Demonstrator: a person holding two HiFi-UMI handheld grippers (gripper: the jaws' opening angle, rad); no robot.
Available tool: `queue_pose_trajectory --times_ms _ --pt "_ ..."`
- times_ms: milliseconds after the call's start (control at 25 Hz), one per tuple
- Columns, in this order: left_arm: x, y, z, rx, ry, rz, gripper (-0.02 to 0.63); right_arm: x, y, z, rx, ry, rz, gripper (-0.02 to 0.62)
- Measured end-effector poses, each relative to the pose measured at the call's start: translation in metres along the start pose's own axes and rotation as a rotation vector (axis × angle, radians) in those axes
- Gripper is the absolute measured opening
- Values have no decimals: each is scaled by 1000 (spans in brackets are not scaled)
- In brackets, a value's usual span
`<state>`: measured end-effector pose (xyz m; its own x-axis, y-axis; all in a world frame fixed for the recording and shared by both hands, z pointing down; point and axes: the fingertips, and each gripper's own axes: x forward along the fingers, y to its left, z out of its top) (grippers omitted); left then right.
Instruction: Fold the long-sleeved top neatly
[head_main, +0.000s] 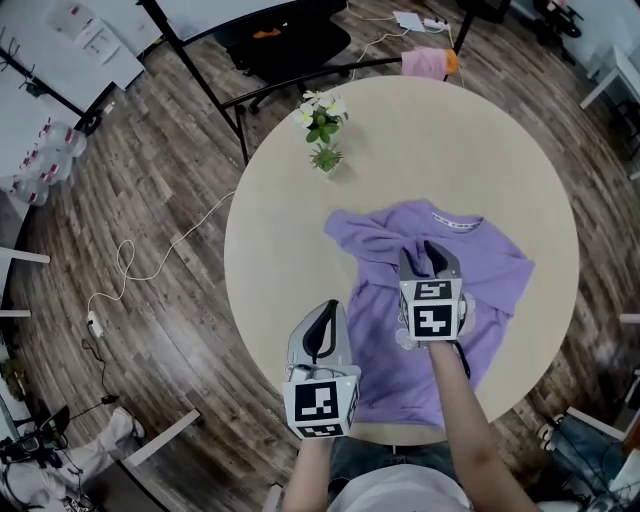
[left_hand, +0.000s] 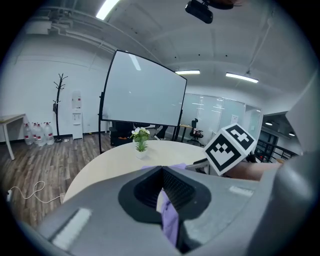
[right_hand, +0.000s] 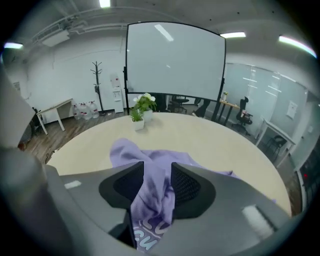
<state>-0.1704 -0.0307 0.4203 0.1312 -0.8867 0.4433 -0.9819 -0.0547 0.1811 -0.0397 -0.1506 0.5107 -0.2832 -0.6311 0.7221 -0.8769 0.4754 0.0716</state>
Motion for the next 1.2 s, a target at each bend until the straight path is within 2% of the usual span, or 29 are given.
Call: queue_pose_trajectory --times_ms 160,320,520,720,1000,1200 --pt "-1 3 2 -13 -3 18 0 3 33 43 -137 -72 81 199" --pt "-6 10 2 -29 2 33 0 16 78 66 -253 -100 194 201" --pt "-15 28 -2 -48 5 75 0 40 130 64 -346 -52 293 213" --pt "-19 48 -8 -67 12 122 0 66 155 42 -430 27 316 213" --pt "-16 62 -16 -83 28 150 0 98 152 16 -475 150 296 202" --pt "-12 65 -20 -72 37 148 0 102 151 11 -400 160 334 175"
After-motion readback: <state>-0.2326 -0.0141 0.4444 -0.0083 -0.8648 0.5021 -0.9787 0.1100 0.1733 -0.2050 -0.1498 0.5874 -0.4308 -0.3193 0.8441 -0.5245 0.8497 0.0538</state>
